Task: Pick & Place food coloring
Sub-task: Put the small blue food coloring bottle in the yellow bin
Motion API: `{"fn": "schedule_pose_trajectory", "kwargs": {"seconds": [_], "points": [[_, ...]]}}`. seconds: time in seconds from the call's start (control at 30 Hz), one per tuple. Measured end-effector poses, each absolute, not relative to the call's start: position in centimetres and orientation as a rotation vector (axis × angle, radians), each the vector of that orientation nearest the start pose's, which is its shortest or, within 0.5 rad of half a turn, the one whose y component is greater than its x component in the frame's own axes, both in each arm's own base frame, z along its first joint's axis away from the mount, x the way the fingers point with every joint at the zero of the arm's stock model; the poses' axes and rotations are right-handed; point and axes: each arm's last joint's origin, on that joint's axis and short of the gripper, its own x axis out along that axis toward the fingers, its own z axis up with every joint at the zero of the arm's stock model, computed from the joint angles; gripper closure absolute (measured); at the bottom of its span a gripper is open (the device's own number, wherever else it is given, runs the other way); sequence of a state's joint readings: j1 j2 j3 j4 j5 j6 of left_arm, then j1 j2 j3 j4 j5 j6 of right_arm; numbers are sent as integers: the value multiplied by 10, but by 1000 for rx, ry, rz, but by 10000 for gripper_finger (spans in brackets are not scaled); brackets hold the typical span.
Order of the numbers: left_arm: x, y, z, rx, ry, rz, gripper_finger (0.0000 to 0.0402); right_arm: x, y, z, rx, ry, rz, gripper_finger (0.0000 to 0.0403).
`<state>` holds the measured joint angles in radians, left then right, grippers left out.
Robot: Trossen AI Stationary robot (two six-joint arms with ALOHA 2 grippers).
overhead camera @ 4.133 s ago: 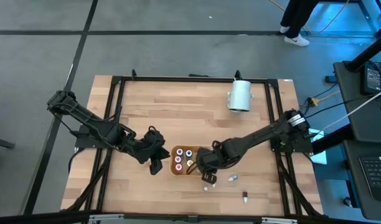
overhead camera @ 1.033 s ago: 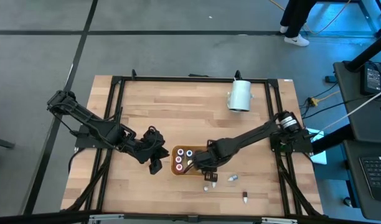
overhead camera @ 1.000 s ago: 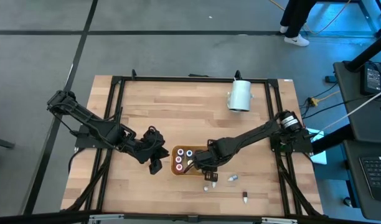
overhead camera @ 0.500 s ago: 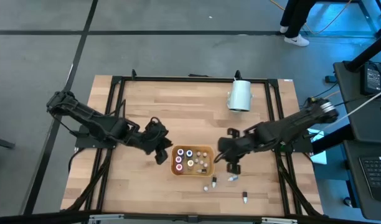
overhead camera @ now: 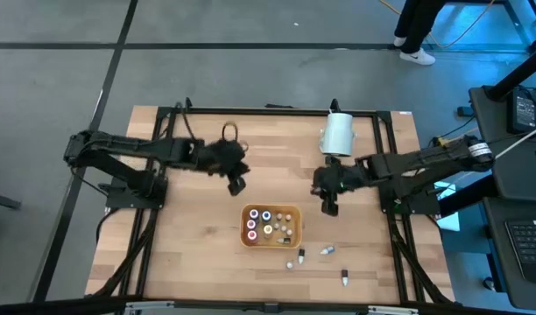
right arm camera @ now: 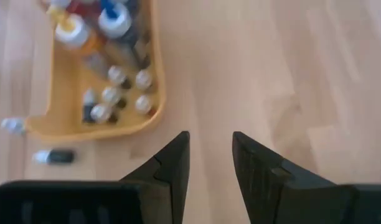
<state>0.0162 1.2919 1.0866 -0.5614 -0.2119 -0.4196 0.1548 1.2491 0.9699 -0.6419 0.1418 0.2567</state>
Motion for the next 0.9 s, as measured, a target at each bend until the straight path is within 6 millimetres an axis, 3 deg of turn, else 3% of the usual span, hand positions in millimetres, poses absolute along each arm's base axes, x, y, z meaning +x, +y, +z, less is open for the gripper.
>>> {"fn": "schedule_pose_trajectory", "kwargs": {"seconds": [0.23,0.37,0.57,0.9], "points": [[264,86,309,-185,617,300,343,258,-23,274,163,745,-149,280],[257,113,315,-90,547,255,343,263,-48,283,111,618,-192,280],[248,134,315,-57,519,153,343,270,-69,284,95,538,-133,280],[243,160,302,8,562,130,343,291,-78,254,180,618,-127,280]]}}
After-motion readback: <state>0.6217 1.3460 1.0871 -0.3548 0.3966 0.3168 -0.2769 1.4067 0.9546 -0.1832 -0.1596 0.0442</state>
